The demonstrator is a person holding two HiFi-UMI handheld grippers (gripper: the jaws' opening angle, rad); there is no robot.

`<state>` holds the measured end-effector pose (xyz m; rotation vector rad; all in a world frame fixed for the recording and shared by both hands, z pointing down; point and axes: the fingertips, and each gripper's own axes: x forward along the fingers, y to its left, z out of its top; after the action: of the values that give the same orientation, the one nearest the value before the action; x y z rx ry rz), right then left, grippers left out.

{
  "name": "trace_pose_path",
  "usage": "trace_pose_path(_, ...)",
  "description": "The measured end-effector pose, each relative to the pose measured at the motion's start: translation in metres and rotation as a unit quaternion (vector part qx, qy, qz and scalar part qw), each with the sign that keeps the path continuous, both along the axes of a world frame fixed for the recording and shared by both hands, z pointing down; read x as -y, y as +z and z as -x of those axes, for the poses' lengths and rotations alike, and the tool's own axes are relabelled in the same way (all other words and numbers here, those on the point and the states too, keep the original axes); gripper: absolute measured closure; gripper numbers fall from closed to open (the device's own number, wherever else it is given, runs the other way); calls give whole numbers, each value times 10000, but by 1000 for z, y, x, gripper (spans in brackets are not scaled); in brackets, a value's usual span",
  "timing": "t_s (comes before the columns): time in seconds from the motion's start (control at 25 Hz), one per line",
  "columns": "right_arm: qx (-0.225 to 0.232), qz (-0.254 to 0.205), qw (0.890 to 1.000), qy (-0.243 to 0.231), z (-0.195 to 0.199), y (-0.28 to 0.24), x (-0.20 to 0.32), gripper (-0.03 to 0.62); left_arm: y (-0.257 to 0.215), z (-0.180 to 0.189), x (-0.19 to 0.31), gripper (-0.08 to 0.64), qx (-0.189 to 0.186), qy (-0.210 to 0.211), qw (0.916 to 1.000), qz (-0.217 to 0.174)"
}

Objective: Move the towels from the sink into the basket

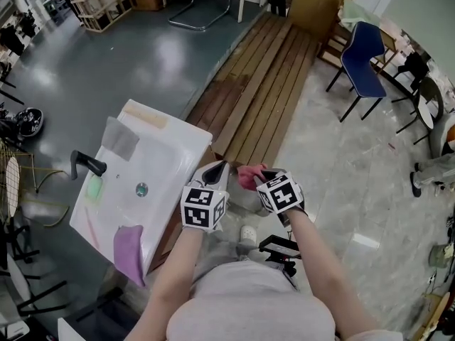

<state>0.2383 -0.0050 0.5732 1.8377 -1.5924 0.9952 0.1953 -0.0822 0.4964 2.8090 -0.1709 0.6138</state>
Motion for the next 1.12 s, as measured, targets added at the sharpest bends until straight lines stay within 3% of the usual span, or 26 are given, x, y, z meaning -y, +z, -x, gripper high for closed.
trace_pose_path(0.4, 345, 577, 9975, 236, -12, 61, -31, 520, 31, -15, -23, 557, 364, 257, 9990, 97)
trace_pose_path(0.64, 490, 615, 9963, 338, -14, 94, -44, 519, 56, -29, -41, 557, 592, 452, 9972, 116)
trace_pose_path(1.12, 526, 756, 9944, 514, -17, 145, -54, 518, 108, -39, -60, 555, 1145, 553, 9899, 620)
